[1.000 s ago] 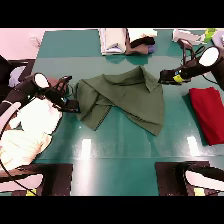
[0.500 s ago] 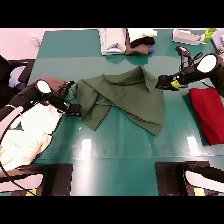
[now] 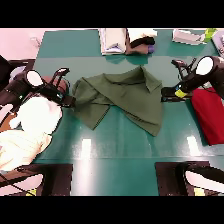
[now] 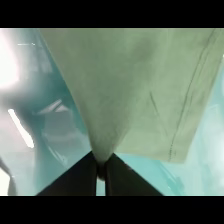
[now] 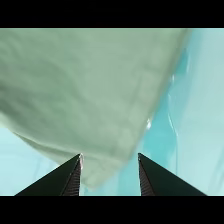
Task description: Fold the shirts.
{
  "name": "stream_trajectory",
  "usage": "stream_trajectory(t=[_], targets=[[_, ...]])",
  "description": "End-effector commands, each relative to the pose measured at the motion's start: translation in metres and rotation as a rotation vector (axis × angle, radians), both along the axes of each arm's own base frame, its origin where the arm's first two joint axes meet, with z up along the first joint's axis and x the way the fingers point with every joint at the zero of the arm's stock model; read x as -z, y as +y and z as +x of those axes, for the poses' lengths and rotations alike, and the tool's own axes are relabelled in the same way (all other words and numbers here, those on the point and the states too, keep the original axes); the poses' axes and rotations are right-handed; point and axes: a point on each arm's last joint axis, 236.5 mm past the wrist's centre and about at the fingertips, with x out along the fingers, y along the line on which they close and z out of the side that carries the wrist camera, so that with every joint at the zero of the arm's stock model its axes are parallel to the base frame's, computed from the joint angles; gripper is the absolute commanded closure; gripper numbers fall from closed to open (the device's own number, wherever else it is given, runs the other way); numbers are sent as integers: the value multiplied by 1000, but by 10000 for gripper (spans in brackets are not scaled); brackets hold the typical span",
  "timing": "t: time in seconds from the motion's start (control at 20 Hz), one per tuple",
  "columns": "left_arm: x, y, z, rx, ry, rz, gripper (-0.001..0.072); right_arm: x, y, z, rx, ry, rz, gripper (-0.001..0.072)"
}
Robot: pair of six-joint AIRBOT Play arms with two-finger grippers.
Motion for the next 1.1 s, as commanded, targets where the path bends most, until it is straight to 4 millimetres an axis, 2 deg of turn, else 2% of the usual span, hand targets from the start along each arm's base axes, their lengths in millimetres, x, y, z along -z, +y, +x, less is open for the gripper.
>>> stream_trajectory(t=[0.0, 0.15, 0.25, 0.35, 0.45, 0.55, 0.75, 0.8, 0.85, 0.9, 0.95, 1.0, 1.05], targets=[[-5, 5, 2, 7, -19, 22, 673, 25, -8, -33, 69, 77, -14, 302], [-6, 5, 2, 6, -22, 21, 673, 58, -6, -77, 170, 155, 16, 302], [-6, 4, 3, 4, -26, 17, 673, 78, 5, -103, 236, 199, 58, 302], [-6, 4, 4, 3, -26, 16, 673, 93, 22, -117, 290, 212, 110, 302], [-6, 4, 3, 4, -24, 16, 673, 105, 41, -120, 326, 206, 170, 302], [-6, 4, 2, 6, -19, 17, 673, 115, 51, -120, 341, 208, 183, 302], [-5, 4, -4, 13, 4, 19, 673, 118, 63, -100, 326, 168, 177, 307], [-5, 4, -4, 15, 6, 19, 673, 117, 64, -95, 324, 161, 178, 347], [-5, 4, -4, 15, 6, 19, 673, 117, 63, -90, 319, 156, 170, 416], [-5, 4, -4, 14, 5, 20, 673, 117, 60, -86, 305, 144, 150, 499], [-5, 4, -4, 15, 4, 20, 673, 115, 58, -83, 283, 129, 131, 624], [-5, 4, -4, 15, 1, 21, 673, 110, 55, -77, 261, 99, 114, 691], [-8, 5, -3, 15, -8, 22, 673, 100, 54, -68, 240, 54, 104, 691]])
